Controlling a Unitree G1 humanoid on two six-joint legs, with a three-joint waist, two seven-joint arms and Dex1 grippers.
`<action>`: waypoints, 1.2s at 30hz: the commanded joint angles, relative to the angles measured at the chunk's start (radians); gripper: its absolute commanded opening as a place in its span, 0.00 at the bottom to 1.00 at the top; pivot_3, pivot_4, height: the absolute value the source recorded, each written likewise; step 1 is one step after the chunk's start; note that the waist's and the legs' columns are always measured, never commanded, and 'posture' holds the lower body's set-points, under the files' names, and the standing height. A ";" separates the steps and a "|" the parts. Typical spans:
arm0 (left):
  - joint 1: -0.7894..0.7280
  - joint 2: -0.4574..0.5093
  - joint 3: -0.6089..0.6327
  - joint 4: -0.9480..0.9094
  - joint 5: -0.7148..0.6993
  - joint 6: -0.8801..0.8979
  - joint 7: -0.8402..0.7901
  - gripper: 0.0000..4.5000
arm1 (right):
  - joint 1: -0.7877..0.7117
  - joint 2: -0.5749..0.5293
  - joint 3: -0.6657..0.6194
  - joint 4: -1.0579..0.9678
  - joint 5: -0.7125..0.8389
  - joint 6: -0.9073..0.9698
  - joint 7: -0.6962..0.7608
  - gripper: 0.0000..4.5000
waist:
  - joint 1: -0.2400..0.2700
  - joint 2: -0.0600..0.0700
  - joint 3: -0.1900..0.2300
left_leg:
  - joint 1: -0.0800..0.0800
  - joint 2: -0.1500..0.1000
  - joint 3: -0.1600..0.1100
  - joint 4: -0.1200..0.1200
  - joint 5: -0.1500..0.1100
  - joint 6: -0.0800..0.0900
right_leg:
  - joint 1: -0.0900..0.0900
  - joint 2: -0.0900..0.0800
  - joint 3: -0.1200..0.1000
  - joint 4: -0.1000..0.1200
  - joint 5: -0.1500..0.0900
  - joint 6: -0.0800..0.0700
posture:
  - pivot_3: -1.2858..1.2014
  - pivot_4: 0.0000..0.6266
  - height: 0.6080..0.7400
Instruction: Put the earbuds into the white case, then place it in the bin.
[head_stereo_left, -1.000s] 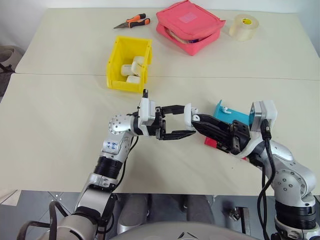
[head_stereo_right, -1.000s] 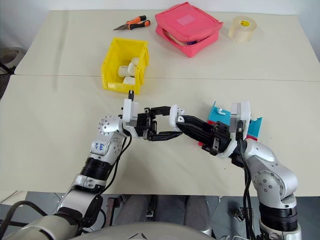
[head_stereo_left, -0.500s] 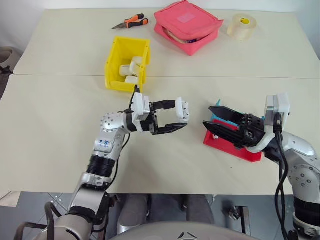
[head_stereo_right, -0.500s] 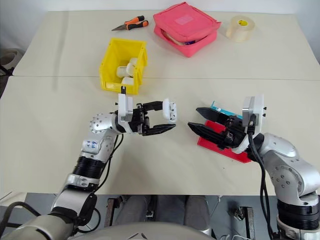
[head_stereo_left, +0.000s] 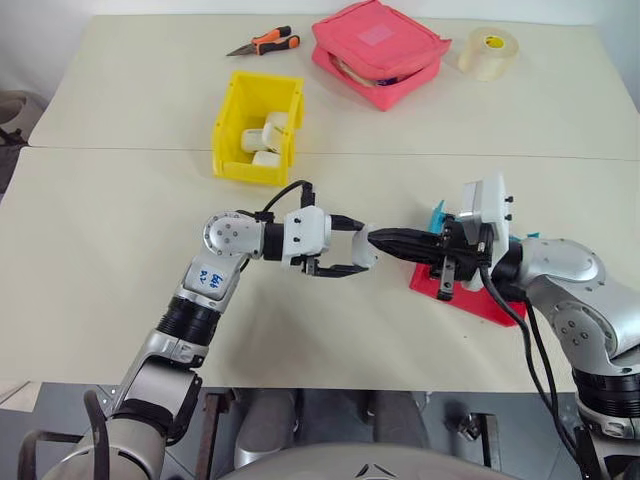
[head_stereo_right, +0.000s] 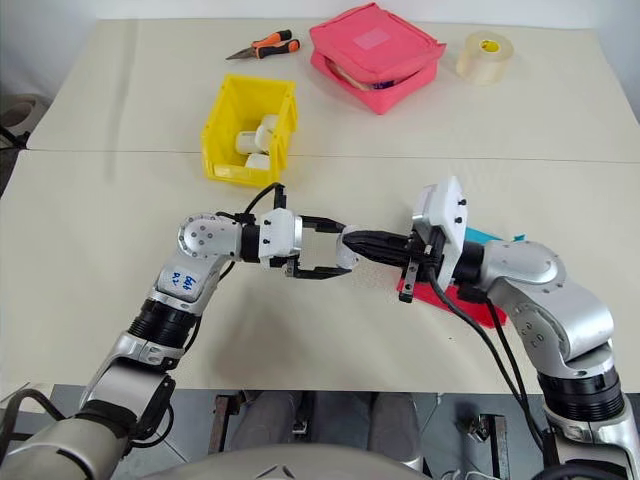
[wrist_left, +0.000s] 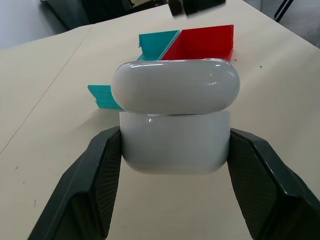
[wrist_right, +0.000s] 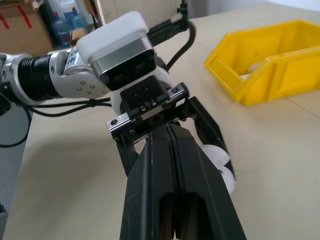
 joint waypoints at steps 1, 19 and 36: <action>0.002 -0.021 0.017 -0.071 -0.050 0.050 0.024 0.62 | 0.001 -0.017 -0.004 -0.010 -0.016 0.018 -0.010 0.00 | 0.002 0.000 0.000 | 0.000 0.000 0.000 0.000 0.000 0.000 | 0.000 0.000 0.000 0.000 0.000 0.000 | 0.52 0.24 1.00; 0.154 0.005 0.151 -0.169 -0.172 0.067 0.089 0.62 | 0.335 0.005 -0.345 0.042 -0.011 -0.207 0.072 0.12 | 0.001 0.000 0.000 | 0.000 0.000 0.001 0.000 0.000 0.000 | 0.000 0.000 0.001 0.000 0.000 0.000 | 0.52 0.24 1.00; -0.180 0.052 0.473 0.137 -0.144 0.363 0.664 0.62 | 0.381 0.134 -0.391 0.036 -0.115 -0.445 -0.059 1.00 | 0.007 -0.001 0.000 | 0.003 -0.001 0.000 0.000 0.000 0.000 | 0.001 0.000 0.005 0.003 0.000 0.000 | 0.52 0.24 1.00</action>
